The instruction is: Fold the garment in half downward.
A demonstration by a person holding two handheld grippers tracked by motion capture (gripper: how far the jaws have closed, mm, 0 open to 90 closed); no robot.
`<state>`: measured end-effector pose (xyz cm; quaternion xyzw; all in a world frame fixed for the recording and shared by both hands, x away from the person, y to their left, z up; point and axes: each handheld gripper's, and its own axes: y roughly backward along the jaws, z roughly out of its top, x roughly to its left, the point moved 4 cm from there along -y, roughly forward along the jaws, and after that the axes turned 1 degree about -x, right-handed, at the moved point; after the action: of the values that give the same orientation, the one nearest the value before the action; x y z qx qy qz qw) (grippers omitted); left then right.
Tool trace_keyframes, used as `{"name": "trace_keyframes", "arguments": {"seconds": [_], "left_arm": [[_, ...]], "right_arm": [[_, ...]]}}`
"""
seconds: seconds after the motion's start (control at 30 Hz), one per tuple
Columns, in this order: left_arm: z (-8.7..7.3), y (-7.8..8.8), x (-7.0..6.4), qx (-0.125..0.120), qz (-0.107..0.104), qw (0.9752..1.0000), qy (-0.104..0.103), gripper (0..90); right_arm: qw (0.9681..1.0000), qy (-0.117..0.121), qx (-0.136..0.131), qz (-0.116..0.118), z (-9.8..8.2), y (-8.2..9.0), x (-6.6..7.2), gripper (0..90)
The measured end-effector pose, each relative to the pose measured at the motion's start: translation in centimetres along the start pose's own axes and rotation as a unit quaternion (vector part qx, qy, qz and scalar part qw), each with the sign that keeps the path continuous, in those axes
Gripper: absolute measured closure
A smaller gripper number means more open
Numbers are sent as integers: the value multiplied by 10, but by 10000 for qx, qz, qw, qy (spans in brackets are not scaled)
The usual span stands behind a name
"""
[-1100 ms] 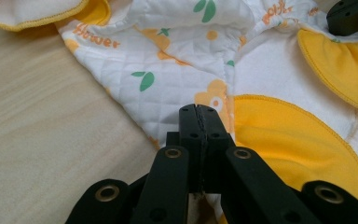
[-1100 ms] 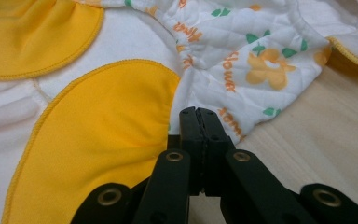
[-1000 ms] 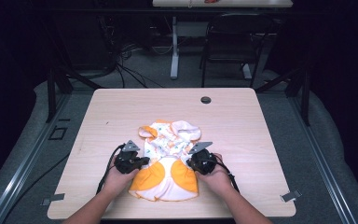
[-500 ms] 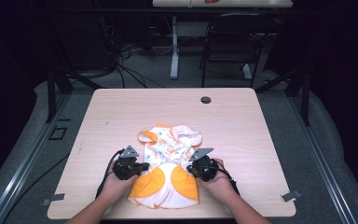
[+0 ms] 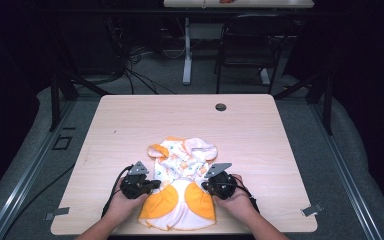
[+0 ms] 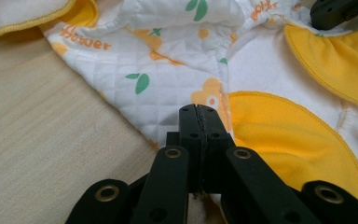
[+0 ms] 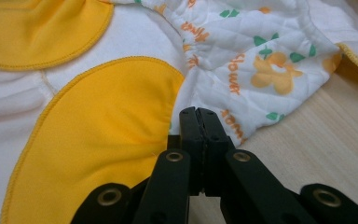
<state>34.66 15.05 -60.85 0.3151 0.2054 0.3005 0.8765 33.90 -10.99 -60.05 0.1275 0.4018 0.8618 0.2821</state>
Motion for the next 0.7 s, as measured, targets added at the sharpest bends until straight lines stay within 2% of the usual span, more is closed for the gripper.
{"name": "trace_keyframes", "arguments": {"seconds": [0.37, 0.43, 0.7], "left_arm": [[8, 2, 5, -24, -17, 10000, 70, 894], [14, 3, 7, -44, 25, 10000, 31, 880], [34, 7, 20, -155, 108, 9998, 54, 825]], "right_arm": [[9999, -130, -47, 72, 4, 1, -3, 890], [9999, -56, -57, 64, 11, 4, -6, 882], [9999, -101, -107, 19, 30, 8, -17, 853]]}}
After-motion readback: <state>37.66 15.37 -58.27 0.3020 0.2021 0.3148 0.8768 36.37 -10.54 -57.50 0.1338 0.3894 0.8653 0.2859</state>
